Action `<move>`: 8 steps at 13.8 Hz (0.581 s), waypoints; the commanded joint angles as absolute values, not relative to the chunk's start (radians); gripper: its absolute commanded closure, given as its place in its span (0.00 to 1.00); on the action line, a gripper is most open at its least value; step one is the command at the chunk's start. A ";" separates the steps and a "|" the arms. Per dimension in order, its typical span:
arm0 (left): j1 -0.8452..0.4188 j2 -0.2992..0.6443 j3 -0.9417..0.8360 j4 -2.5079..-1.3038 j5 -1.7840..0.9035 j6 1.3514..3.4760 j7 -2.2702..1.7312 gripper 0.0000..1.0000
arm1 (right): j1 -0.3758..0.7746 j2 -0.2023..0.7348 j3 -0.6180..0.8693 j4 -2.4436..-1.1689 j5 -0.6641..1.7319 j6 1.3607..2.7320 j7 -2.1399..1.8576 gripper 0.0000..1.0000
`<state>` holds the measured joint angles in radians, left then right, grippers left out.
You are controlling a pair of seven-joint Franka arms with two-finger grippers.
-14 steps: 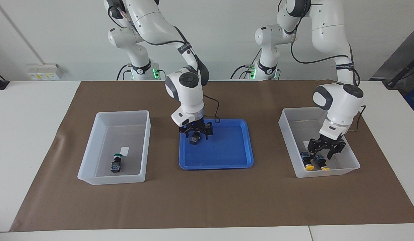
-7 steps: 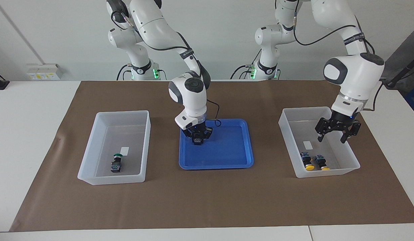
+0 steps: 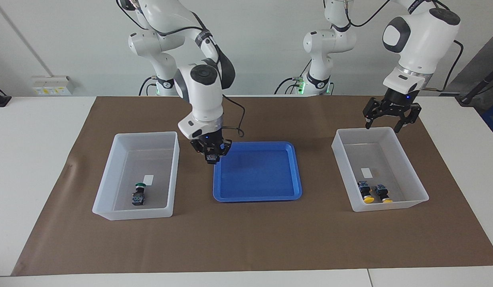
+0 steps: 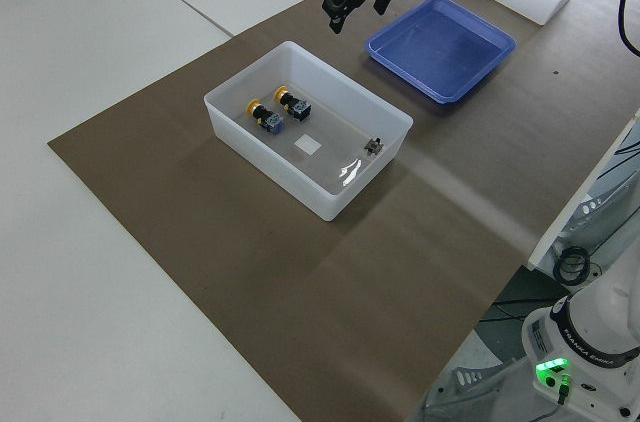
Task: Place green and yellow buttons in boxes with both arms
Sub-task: 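Lower the green button into the box beside the right gripper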
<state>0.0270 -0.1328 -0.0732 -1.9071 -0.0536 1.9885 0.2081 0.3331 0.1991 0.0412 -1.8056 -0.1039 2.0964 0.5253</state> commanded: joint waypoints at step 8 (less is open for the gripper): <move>0.015 0.001 -0.064 -1.540 -0.006 1.643 0.153 0.00 | 0.002 0.141 0.052 -2.081 -0.061 2.257 -0.087 1.00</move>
<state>0.0202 -0.0326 -0.0687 -1.5890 -0.0282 1.6896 0.1721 0.0208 0.1671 0.0386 -1.9781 -0.0863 2.1565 -0.0417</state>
